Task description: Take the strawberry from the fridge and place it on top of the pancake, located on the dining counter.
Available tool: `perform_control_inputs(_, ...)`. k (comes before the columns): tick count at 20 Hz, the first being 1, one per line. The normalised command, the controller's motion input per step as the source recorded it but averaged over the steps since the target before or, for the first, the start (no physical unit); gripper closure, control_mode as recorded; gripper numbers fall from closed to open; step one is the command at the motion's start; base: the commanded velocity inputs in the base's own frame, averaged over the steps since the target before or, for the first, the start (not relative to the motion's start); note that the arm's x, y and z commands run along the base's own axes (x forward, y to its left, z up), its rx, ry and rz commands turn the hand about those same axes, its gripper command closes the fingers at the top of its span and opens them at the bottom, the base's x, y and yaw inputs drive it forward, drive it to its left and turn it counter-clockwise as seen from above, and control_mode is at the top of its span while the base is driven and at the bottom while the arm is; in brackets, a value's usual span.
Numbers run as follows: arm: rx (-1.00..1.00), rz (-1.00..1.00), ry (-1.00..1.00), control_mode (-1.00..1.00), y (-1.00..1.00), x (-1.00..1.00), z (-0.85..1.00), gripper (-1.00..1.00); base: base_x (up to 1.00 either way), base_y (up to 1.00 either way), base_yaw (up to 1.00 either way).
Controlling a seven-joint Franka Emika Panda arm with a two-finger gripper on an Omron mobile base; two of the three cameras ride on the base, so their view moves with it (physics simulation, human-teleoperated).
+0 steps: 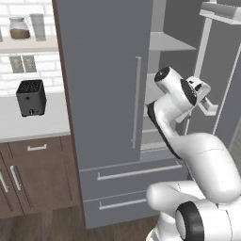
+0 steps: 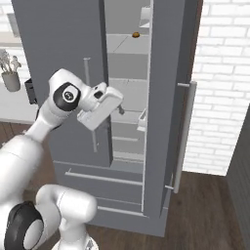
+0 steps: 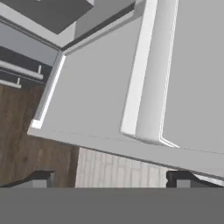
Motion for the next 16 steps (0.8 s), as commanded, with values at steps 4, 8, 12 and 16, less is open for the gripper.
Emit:
perform_control_inputs(4,-0.01,0.0,0.22,-1.0,-0.42,0.51,-0.15,-1.0,0.0,0.0,0.0)
perform_control_inputs(8,0.0,0.0,0.14,-1.0,-0.66,0.2,-0.08,-1.0,0.0,0.0,0.0)
perform_control_inputs(12,0.0,-0.03,0.07,-1.0,-0.68,0.01,-0.38,-1.0,0.0,0.0,0.0)
perform_control_inputs(16,0.0,0.0,0.04,-1.0,-0.67,0.0,-0.38,-1.0,0.0,0.0,0.0)
